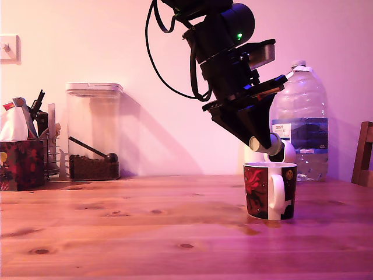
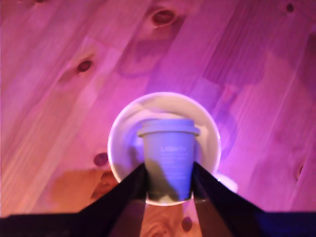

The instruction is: Pick up the coffee capsules from the table one by one and drop them inside the nearest coffee cup

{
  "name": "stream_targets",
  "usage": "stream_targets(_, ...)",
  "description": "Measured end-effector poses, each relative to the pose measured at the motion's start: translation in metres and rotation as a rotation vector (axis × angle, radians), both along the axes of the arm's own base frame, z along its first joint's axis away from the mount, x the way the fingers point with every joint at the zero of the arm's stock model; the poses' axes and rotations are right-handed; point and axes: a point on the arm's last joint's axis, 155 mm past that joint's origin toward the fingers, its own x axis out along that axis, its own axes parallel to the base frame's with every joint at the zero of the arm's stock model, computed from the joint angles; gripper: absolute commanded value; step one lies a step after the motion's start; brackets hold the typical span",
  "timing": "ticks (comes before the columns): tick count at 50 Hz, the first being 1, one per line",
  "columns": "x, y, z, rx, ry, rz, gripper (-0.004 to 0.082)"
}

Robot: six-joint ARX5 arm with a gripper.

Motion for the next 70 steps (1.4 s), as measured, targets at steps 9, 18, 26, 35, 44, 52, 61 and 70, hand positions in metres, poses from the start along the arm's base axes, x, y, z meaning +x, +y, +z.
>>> stream_targets(9, 0.002, -0.004, 0.003, -0.015, -0.014, -0.003, 0.0593)
stream_targets(18, 0.003, -0.005, 0.004, -0.02, -0.019, -0.003, 0.0623)
stream_targets(26, 0.005, -0.008, 0.006, -0.031, -0.029, -0.003, 0.0541)
stream_targets(35, 0.001, -0.012, 0.008, -0.054, -0.015, -0.019, 0.014)
stream_targets(44, 0.0, -0.023, 0.014, -0.109, -0.013, -0.046, -0.0024)
stream_targets(52, 0.005, -0.032, 0.024, -0.162, -0.041, -0.059, -0.0024)
stream_targets(61, 0.016, -0.04, 0.036, -0.217, -0.088, -0.059, -0.0024)
stream_targets(70, 0.024, -0.043, 0.043, -0.254, -0.11, -0.062, -0.0024)
